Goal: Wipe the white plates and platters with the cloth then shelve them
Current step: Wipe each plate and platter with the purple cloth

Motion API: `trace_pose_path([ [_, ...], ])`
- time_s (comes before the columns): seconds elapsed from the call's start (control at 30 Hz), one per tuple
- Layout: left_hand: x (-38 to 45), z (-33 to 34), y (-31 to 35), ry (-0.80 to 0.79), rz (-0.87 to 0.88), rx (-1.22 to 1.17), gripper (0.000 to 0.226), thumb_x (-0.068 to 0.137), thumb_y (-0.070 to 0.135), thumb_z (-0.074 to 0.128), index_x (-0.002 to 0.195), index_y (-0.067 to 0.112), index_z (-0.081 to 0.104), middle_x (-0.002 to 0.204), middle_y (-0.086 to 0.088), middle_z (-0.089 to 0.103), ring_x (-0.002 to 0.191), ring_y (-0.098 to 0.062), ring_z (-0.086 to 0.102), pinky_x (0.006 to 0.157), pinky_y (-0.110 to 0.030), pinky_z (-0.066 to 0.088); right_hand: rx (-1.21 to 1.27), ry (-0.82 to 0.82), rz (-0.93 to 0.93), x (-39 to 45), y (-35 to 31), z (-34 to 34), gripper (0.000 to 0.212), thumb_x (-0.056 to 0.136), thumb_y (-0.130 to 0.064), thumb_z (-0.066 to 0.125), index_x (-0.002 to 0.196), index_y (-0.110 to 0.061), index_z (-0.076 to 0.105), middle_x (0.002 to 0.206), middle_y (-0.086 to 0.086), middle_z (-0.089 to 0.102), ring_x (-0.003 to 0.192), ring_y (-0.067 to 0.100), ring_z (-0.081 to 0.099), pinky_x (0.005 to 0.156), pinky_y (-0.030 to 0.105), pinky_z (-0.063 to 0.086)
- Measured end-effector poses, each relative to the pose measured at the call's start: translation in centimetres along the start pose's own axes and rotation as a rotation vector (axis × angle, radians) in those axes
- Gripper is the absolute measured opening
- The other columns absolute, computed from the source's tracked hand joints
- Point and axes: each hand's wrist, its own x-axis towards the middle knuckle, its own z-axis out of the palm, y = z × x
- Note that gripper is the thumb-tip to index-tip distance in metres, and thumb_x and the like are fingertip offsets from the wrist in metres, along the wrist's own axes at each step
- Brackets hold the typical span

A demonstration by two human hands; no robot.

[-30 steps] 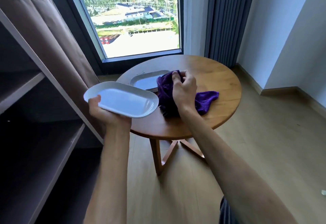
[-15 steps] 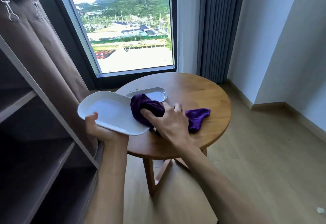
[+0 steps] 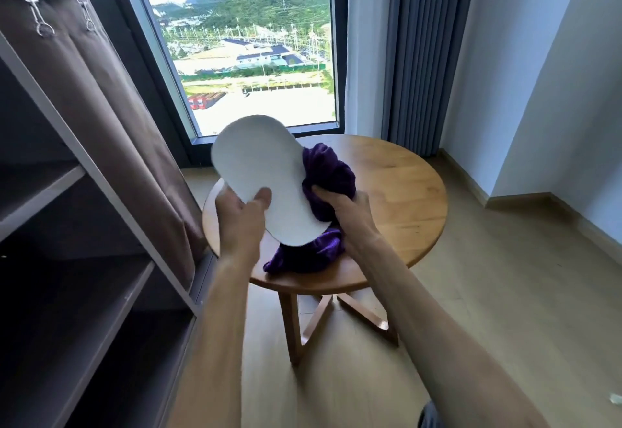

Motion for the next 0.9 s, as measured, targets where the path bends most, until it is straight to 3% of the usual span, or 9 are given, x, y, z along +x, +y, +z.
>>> trace_pose_path([
  [0.13,0.8,-2.2,2.3,-0.503,-0.162,0.144,0.037,0.085,-0.006,0.069,0.114,0.016,0.063,0.116,-0.017,0.071,0.113,-0.040,0.066,0.095,-0.054,0.057,0.056,-0.135,-0.037,0.2,-2.0,0.0,0.009,0.087,-0.008,0.074,0.094,-0.012,0.074,0.093,0.013,0.076,0.086,0.031,0.073,0.081,0.048,0.060],
  [0.23,1.3,-2.3,2.9,-0.563,-0.227,0.109,0.045,0.074,-0.003,0.073,0.114,0.015,0.063,0.118,-0.021,0.069,0.111,-0.041,0.067,0.094,-0.056,0.057,0.225,-0.215,-0.017,0.5,-3.2,1.1,0.012,0.093,-0.011,0.066,0.103,-0.012,0.073,0.102,0.016,0.073,0.091,0.031,0.070,0.090,0.053,0.056],
  [0.37,1.6,-2.1,2.5,-0.604,-0.342,0.028,0.053,0.067,0.010,0.072,0.119,0.011,0.065,0.110,-0.015,0.074,0.099,-0.034,0.072,0.072,-0.044,0.063,0.474,-0.353,0.075,0.8,-4.5,1.6,0.023,0.099,-0.028,0.060,0.113,-0.013,0.070,0.107,0.008,0.070,0.103,0.020,0.066,0.101,0.037,0.052],
  [0.47,1.3,-2.1,1.1,-0.514,-0.404,-0.097,0.055,0.070,0.009,0.071,0.124,0.008,0.065,0.111,-0.016,0.074,0.097,-0.036,0.071,0.068,-0.043,0.062,0.481,-0.268,0.075,1.7,-4.7,1.1,0.032,0.100,-0.032,0.059,0.125,-0.012,0.065,0.124,0.009,0.065,0.119,0.022,0.058,0.116,0.043,0.039],
  [0.57,1.3,-3.2,-0.9,-0.311,-0.408,-0.383,0.030,0.085,0.004,0.064,0.113,0.012,0.073,0.103,-0.012,0.076,0.089,-0.033,0.074,0.064,-0.041,0.062,0.428,-0.025,-0.002,2.9,-4.7,-1.0,0.023,0.097,-0.031,0.064,0.116,-0.018,0.067,0.121,0.009,0.073,0.110,0.025,0.068,0.093,0.046,0.057],
  [0.67,1.6,-4.0,-2.2,0.028,-0.360,-0.489,0.033,0.097,0.010,0.055,0.129,0.012,0.063,0.111,-0.009,0.074,0.098,-0.030,0.071,0.070,-0.041,0.062,0.169,0.192,-0.017,4.0,-4.3,-3.2,0.011,0.086,-0.024,0.073,0.096,-0.020,0.069,0.091,0.000,0.077,0.097,0.021,0.070,0.081,0.041,0.059],
  [0.73,1.7,-3.6,-2.0,0.220,-0.311,-0.514,0.037,0.098,0.008,0.054,0.134,0.012,0.059,0.112,-0.006,0.072,0.099,-0.027,0.070,0.084,-0.048,0.062,-0.066,0.267,0.064,4.7,-3.2,-3.6,0.015,0.081,-0.019,0.076,0.087,-0.016,0.064,0.082,0.000,0.071,0.090,0.023,0.066,0.073,0.034,0.055],
  [0.8,1.7,-2.7,-1.2,0.329,-0.266,-0.546,0.040,0.098,0.004,0.051,0.138,0.010,0.058,0.114,-0.007,0.071,0.101,-0.025,0.069,0.097,-0.049,0.057,-0.263,0.282,0.152,5.2,-1.9,-3.0,0.022,0.080,-0.019,0.078,0.091,-0.009,0.061,0.094,0.009,0.068,0.089,0.026,0.064,0.073,0.035,0.054],
  [0.9,1.6,-1.5,-0.2,0.428,-0.257,-0.520,0.042,0.093,0.000,0.050,0.134,0.006,0.058,0.116,-0.010,0.069,0.099,-0.023,0.068,0.100,-0.045,0.056,-0.555,0.448,0.093,4.4,-0.4,-1.3,0.057,0.083,-0.025,0.073,0.127,0.005,0.054,0.139,0.020,0.047,0.121,0.035,0.054,0.106,0.042,0.047],
])
